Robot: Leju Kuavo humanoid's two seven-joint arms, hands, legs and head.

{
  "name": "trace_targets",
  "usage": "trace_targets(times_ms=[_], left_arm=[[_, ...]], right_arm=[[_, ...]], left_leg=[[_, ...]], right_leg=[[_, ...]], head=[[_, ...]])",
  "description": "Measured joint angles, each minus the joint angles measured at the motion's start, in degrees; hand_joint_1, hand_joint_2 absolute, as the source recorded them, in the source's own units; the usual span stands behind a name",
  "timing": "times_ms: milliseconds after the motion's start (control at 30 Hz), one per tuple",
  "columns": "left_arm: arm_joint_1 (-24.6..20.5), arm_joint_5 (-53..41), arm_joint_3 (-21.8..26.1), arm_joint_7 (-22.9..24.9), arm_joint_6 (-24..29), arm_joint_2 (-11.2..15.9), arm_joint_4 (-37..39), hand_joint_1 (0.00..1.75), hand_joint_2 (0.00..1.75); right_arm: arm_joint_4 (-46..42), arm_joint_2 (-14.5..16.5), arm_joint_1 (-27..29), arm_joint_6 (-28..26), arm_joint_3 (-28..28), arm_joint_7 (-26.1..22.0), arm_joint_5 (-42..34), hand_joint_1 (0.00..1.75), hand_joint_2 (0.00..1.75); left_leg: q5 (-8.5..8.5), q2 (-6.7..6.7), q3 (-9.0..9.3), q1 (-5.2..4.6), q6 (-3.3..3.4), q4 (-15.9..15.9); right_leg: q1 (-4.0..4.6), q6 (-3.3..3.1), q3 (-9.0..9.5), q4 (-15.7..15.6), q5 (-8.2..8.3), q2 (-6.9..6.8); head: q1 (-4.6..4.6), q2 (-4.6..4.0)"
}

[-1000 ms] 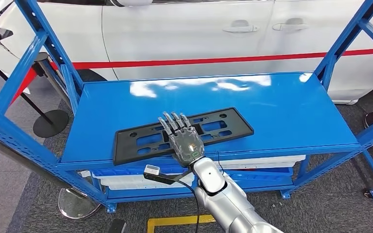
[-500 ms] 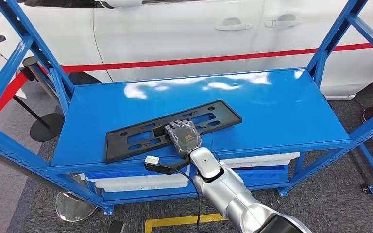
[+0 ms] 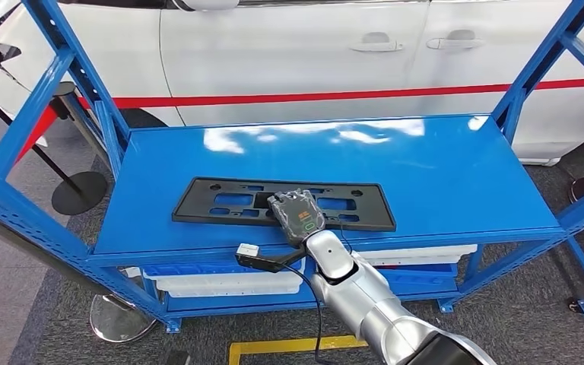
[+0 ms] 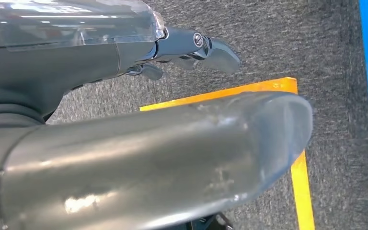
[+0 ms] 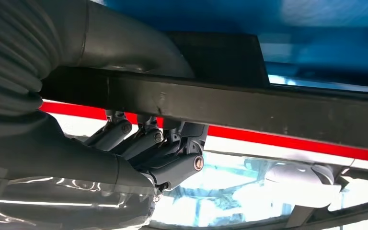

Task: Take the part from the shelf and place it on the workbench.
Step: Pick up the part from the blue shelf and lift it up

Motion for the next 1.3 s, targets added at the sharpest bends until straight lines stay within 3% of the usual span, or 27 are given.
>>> trace_targets(times_ms=[33,133,200,300,333,367,400,467,533,633,700,733,800,833,867,900,933,1000,1033,1067,1200,1233,1300], left_arm=[[0.0,0.2,0.0,0.0,0.1,0.1,0.0,0.00,0.00],[0.3,1.3,0.4,-0.3,0.7,0.3,0.0,0.00,0.00],[0.7,2.4,1.1,-0.8,1.2,0.4,0.0,0.00,0.00],[1.3,3.7,2.3,-1.2,1.8,0.6,0.0,0.00,0.00],[1.5,4.1,2.7,-1.2,2.1,0.7,0.0,0.00,0.00],[1.7,4.5,3.2,-1.1,2.3,0.8,0.0,0.00,0.00],[2.0,4.9,3.7,-1.0,2.6,0.9,0.0,0.00,0.00],[2.6,5.6,4.6,-1.0,3.0,1.2,0.0,0.00,0.00],[2.9,6.2,5.5,-1.3,3.1,1.4,0.0,0.00,0.00],[3.5,6.8,6.5,-1.7,3.1,1.6,0.0,0.00,0.00],[3.9,6.8,7.0,-2.0,3.2,1.7,0.0,0.00,0.00],[3.9,6.8,7.1,-2.1,3.3,1.7,0.0,0.00,0.00],[3.9,6.8,7.4,-2.2,3.6,1.7,0.0,0.00,0.00],[3.9,6.9,7.5,-2.2,3.7,1.7,0.0,0.00,0.00],[4.0,7.0,7.7,-2.2,3.8,1.7,0.0,0.00,0.00],[4.0,7.1,7.9,-2.2,3.8,1.8,0.0,0.00,0.00],[4.0,7.2,8.1,-2.2,3.8,1.8,0.0,0.00,0.00],[4.0,7.4,8.4,-2.2,3.8,1.8,0.0,0.00,0.00],[4.0,7.6,8.6,-2.0,3.8,1.8,0.0,0.00,0.00],[3.9,7.9,8.8,-1.6,3.9,1.8,0.0,0.00,0.00],[4.0,9.5,10.2,-0.1,4.6,1.8,0.0,0.00,0.00],[4.1,9.9,10.7,0.1,4.9,1.8,0.0,0.00,0.00],[4.1,10.6,11.6,0.3,5.3,1.7,0.0,0.00,0.00]], right_arm=[[-0.1,-0.1,0.1,-0.5,0.0,-0.7,-0.9,1.75,1.75],[-3.0,-0.1,1.6,-2.0,-0.5,-5.6,-8.8,1.75,1.75],[-8.5,-0.1,3.7,-2.1,-1.2,-10.2,-17.9,1.75,1.75],[-18.6,0.2,6.5,-1.1,-1.7,-14.2,-30.0,1.75,1.75],[-22.1,0.3,7.7,-0.7,-1.9,-15.6,-34.5,1.75,1.75],[-25.7,0.3,9.0,-0.1,-2.1,-17.3,-39.5,1.75,1.75],[-29.7,0.2,10.5,0.5,-2.3,-18.8,-44.8,1.75,1.75],[-38.1,-0.1,13.0,1.7,-2.7,-20.4,-54.6,1.75,1.75],[-46.2,-1.1,15.1,2.5,-3.4,-20.9,-61.7,1.75,1.75],[-55.4,-3.2,17.3,3.2,-4.5,-21.4,-66.5,1.75,1.75],[-59.5,-4.4,18.4,3.2,-5.0,-22.1,-68.2,1.75,1.75],[-61.2,-5.0,18.9,3.2,-5.2,-22.6,-69.4,1.75,1.75],[-64.0,-6.2,20.4,3.3,-5.7,-23.2,-72.7,1.75,1.75],[-65.0,-6.8,21.3,3.4,-6.0,-23.4,-74.5,1.75,1.75],[-65.7,-7.4,22.2,3.6,-6.3,-23.5,-75.9,1.75,1.75],[-66.4,-7.8,23.0,3.8,-6.5,-23.6,-77.0,1.75,1.75],[-66.9,-8.2,23.7,3.9,-6.7,-23.7,-77.6,1.75,1.75],[-68.0,-8.6,24.5,3.8,-7.1,-23.9,-78.1,1.75,1.75],[-68.4,-8.7,25.0,3.6,-7.2,-23.9,-78.4,1.75,1.75],[-68.8,-8.7,25.8,3.4,-7.3,-23.8,-78.6,1.75,1.75],[-69.4,-8.8,33.2,3.9,-7.4,-26.3,-79.7,1.75,1.75],[-69.5,-8.8,35.4,4.5,-7.4,-28.0,-79.8,1.75,1.75],[-69.3,-8.9,39.7,6.7,-7.7,-31.3,-80.0,1.75,1.75]], left_leg=[[-0.10,-0.06,-0.01,-0.09,-0.30,0.1],[-0.31,-0.04,0.16,-0.01,-1.30,0.1],[-1.90,0.11,-0.37,0.22,-1.87,2.0],[-7.53,0.23,-4.65,0.34,-2.48,12.4],[-8.59,0.24,-5.96,0.37,-2.63,15.3],[-8.55,0.26,-6.34,0.41,-2.71,16.2],[-7.43,0.28,-5.59,0.48,-2.72,14.9],[-3.92,0.30,-1.63,0.61,-2.51,7.2],[-2.05,0.19,1.25,0.44,-1.95,1.3],[-1.59,0.04,1.43,0.15,-0.92,0.2],[-1.10,0.16,1.46,0.32,-0.13,-0.3],[-0.89,0.23,1.46,0.43,0.21,-0.5],[-0.80,0.28,1.29,0.38,0.54,-0.6],[-0.81,0.27,1.25,0.34,0.59,-0.5],[-0.84,0.24,1.24,0.31,0.61,-0.5],[-0.89,0.20,1.26,0.30,0.58,-0.5],[-0.96,0.16,1.30,0.30,0.50,-0.4],[-1.26,0.12,1.33,0.17,0.09,-0.1],[-1.42,0.12,1.32,0.05,-0.17,0.0],[-1.56,0.11,1.32,-0.05,-0.43,0.1],[-2.71,0.13,1.25,0.07,-1.63,1.0],[-4.07,0.18,0.48,0.12,-1.90,2.9],[-8.02,0.26,-2.51,0.22,-2.27,9.7]], right_leg=[[0.13,-0.26,0.93,-1.9,0.41,0.01],[0.32,-1.19,1.39,-2.8,0.51,0.12],[0.15,-2.06,1.81,-3.3,0.71,0.11],[0.18,-2.77,2.11,-3.5,0.69,0.24],[0.21,-2.78,2.14,-3.5,0.66,0.27],[0.23,-2.77,2.15,-3.5,0.63,0.26],[0.23,-2.73,2.15,-3.4,0.60,0.28],[0.21,-2.46,2.12,-3.1,0.46,0.36],[0.34,-1.79,1.92,-2.8,0.31,0.35],[0.39,-0.65,1.63,-2.8,0.50,0.30],[0.25,-0.09,1.06,-1.6,-0.52,0.33],[0.19,0.15,0.00,0.7,-2.03,0.33],[0.06,0.51,-3.52,8.2,-5.94,0.30],[0.01,0.64,-5.19,11.6,-7.20,0.29],[-0.03,0.70,-6.09,13.3,-7.39,0.29],[-0.05,0.68,-5.88,12.7,-6.40,0.28],[-0.06,0.57,-4.56,9.9,-4.53,0.27],[0.08,0.17,-0.62,1.9,-0.88,0.25],[0.18,-0.08,0.73,-0.9,0.00,0.23],[0.31,-0.31,1.41,-2.3,0.19,0.23],[0.28,-1.65,1.86,-3.1,0.05,0.04],[0.16,-2.04,2.00,-3.2,0.13,-0.09],[0.16,-2.48,2.09,-3.2,0.14,-0.33]], head=[[-0.03,0.00],[-0.04,0.00],[-0.07,0.00],[-0.14,0.01],[-0.12,0.01],[-0.12,0.01],[-0.12,0.00],[-0.18,0.01],[-0.15,0.01],[-0.09,0.01],[0.00,0.01],[0.08,0.01],[0.24,0.01],[0.25,0.00],[0.25,0.00],[0.26,0.00],[0.26,0.00],[0.24,0.00],[0.22,0.00],[0.19,0.00],[0.10,0.01],[0.02,0.01],[-0.14,0.00]])
